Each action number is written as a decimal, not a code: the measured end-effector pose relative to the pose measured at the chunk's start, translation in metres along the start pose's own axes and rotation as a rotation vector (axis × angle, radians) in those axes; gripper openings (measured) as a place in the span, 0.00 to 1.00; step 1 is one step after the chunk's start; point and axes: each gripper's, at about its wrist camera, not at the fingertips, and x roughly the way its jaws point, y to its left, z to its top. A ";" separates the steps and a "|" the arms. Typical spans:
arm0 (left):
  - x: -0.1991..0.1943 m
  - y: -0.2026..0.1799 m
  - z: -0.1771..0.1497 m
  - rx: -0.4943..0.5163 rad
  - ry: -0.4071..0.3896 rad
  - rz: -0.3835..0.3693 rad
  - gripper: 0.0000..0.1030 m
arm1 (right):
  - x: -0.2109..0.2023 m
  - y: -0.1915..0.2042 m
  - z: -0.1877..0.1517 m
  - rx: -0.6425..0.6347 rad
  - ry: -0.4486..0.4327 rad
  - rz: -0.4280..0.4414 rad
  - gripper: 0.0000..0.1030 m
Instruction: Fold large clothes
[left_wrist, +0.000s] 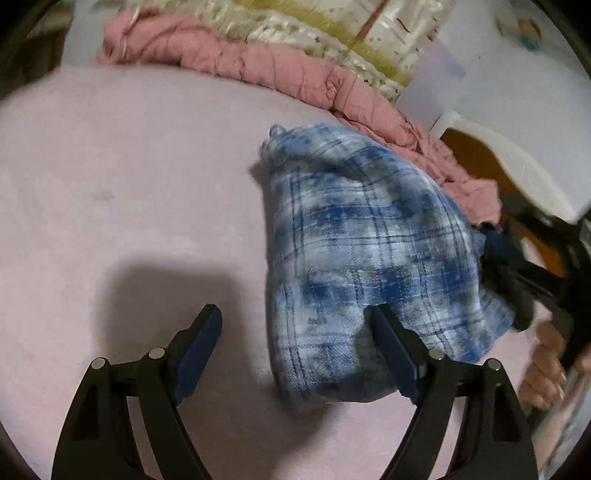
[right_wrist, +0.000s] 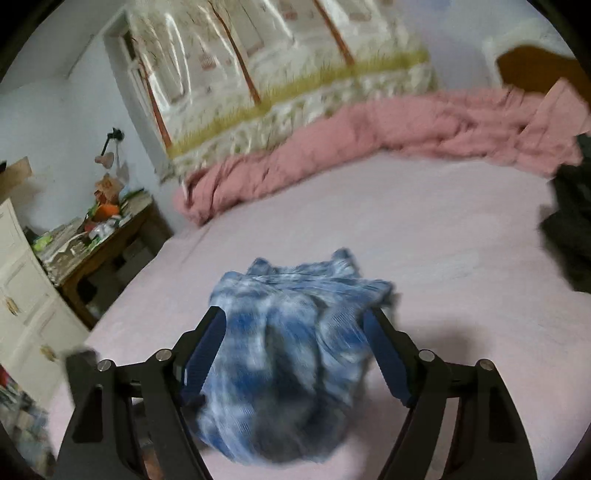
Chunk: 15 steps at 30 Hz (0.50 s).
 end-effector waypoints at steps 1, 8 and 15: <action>0.000 0.002 0.001 -0.012 0.008 -0.009 0.80 | 0.016 -0.002 0.011 0.014 0.060 0.019 0.77; 0.000 -0.015 -0.007 0.068 0.014 0.088 0.80 | 0.105 -0.017 0.031 0.041 0.352 0.003 0.50; 0.004 -0.020 -0.006 0.076 0.010 0.105 0.81 | 0.033 0.013 0.060 -0.081 -0.055 0.027 0.05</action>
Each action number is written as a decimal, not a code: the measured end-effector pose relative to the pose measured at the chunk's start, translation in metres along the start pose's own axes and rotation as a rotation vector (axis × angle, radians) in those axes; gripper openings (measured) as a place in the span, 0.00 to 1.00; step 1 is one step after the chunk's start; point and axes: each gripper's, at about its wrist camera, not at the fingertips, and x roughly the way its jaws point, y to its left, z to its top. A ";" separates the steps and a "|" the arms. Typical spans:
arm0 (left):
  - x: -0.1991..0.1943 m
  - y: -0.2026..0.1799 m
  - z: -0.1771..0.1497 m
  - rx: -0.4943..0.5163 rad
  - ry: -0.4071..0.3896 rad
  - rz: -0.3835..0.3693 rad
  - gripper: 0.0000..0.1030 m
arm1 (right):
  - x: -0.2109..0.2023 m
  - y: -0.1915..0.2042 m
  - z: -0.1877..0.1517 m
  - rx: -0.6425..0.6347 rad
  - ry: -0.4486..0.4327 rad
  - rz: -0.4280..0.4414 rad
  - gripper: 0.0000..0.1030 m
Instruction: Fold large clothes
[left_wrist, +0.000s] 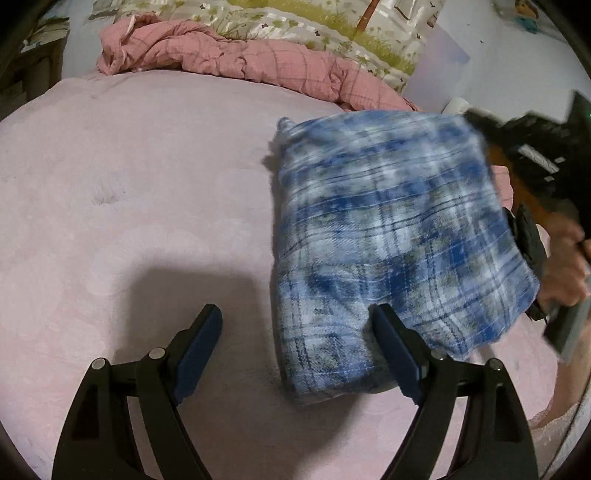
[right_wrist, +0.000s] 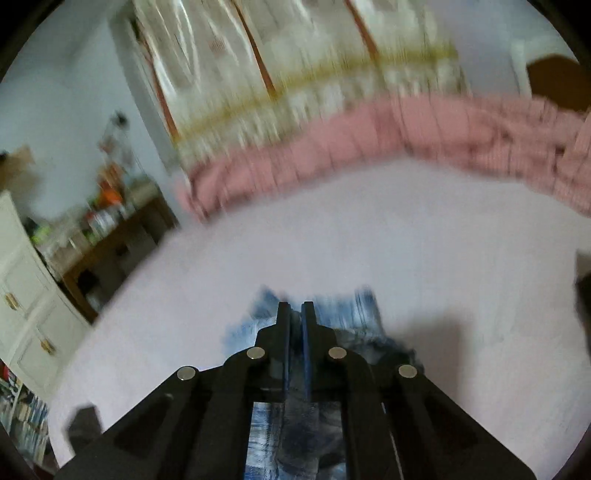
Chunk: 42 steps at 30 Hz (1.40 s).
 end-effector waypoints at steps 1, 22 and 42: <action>0.000 -0.002 -0.001 0.008 0.001 0.015 0.81 | -0.005 0.001 0.003 -0.009 -0.027 -0.009 0.02; -0.002 -0.007 0.002 0.032 -0.016 0.051 0.81 | -0.029 0.009 -0.084 -0.050 0.152 -0.089 0.51; 0.002 -0.012 0.082 0.070 -0.066 -0.070 0.32 | -0.036 -0.009 -0.141 -0.005 0.026 -0.238 0.08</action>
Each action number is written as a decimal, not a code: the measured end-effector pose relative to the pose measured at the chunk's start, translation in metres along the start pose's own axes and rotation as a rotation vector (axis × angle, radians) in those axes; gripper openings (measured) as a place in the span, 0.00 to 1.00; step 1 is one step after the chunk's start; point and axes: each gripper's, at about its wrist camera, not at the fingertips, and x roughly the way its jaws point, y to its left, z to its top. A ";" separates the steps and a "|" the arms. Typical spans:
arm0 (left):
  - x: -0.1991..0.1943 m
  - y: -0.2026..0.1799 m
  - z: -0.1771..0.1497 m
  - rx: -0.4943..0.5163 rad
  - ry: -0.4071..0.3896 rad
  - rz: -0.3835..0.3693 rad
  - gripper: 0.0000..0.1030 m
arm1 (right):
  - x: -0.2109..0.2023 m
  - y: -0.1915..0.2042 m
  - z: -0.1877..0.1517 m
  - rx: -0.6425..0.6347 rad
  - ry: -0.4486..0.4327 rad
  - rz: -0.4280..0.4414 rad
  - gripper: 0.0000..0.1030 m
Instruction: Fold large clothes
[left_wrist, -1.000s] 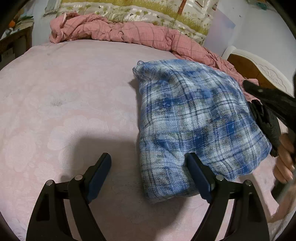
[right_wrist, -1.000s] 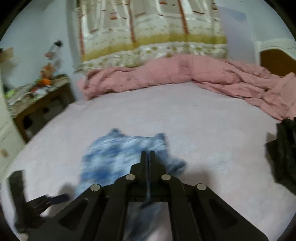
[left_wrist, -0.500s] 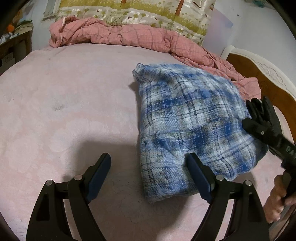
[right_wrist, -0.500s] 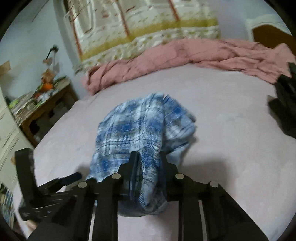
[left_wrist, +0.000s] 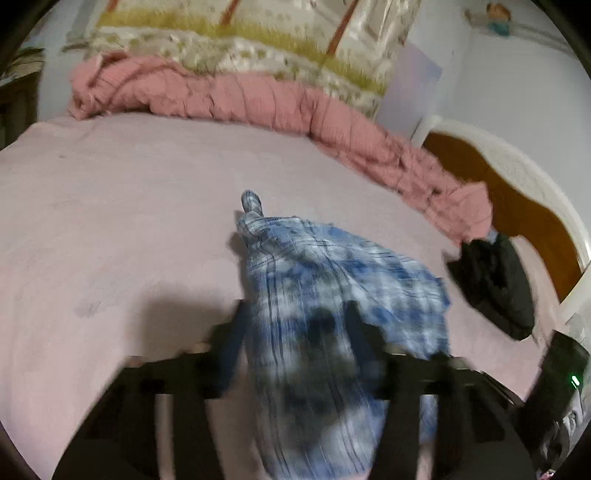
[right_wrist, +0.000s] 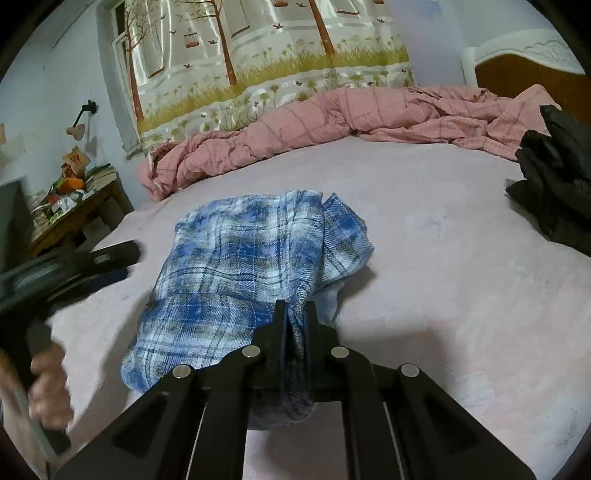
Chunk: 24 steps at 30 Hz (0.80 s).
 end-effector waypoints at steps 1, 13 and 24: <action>0.010 0.001 0.006 0.004 0.012 0.014 0.26 | 0.001 0.000 -0.001 -0.005 0.001 -0.005 0.08; 0.078 0.018 0.063 -0.001 0.007 0.110 0.25 | 0.005 0.000 0.002 0.012 0.013 0.015 0.08; -0.022 -0.041 -0.013 0.132 -0.061 0.055 0.71 | -0.020 0.001 0.004 0.045 -0.116 -0.008 0.43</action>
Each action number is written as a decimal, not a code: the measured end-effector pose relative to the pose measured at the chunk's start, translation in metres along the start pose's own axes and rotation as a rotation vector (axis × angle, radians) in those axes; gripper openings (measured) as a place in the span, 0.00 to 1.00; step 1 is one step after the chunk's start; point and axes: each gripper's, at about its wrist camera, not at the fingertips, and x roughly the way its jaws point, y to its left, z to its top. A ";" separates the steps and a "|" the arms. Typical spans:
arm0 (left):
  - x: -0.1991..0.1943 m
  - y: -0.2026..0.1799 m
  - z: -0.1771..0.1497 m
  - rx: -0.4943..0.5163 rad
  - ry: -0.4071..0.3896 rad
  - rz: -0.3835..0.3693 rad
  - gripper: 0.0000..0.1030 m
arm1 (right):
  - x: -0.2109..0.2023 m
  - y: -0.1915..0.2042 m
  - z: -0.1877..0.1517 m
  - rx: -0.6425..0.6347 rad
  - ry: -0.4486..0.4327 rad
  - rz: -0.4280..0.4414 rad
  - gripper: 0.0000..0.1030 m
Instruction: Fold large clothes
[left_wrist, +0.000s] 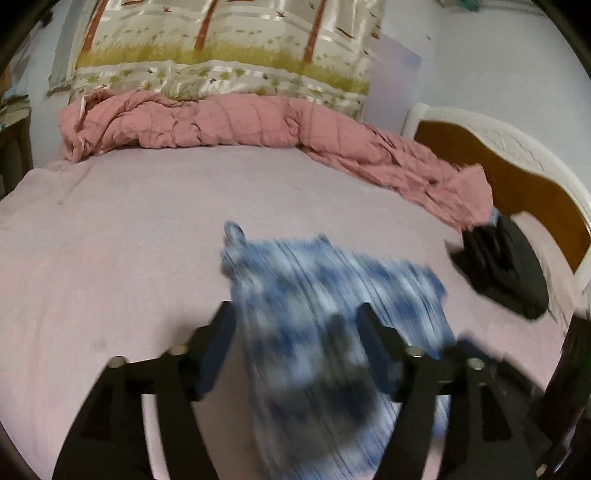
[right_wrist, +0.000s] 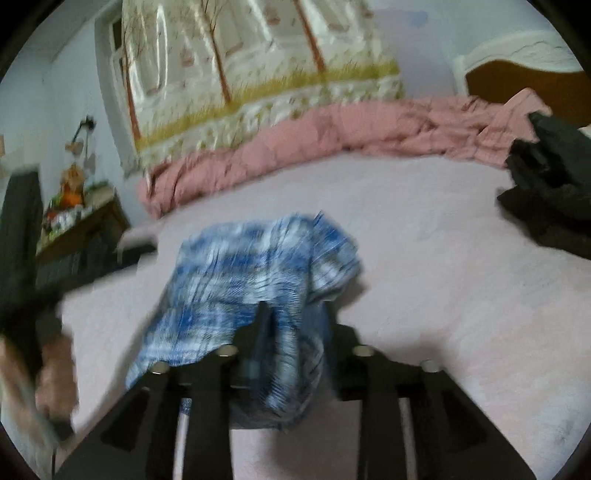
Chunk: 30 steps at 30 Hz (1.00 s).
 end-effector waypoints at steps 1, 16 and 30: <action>-0.004 -0.003 -0.011 -0.019 -0.009 0.027 0.77 | -0.007 0.000 0.001 0.008 -0.037 0.010 0.51; 0.011 0.035 -0.072 -0.300 0.074 0.172 0.85 | 0.054 -0.030 -0.024 0.370 0.302 0.339 0.79; 0.018 0.027 -0.077 -0.315 0.137 -0.220 0.91 | 0.061 -0.032 -0.026 0.387 0.293 0.343 0.82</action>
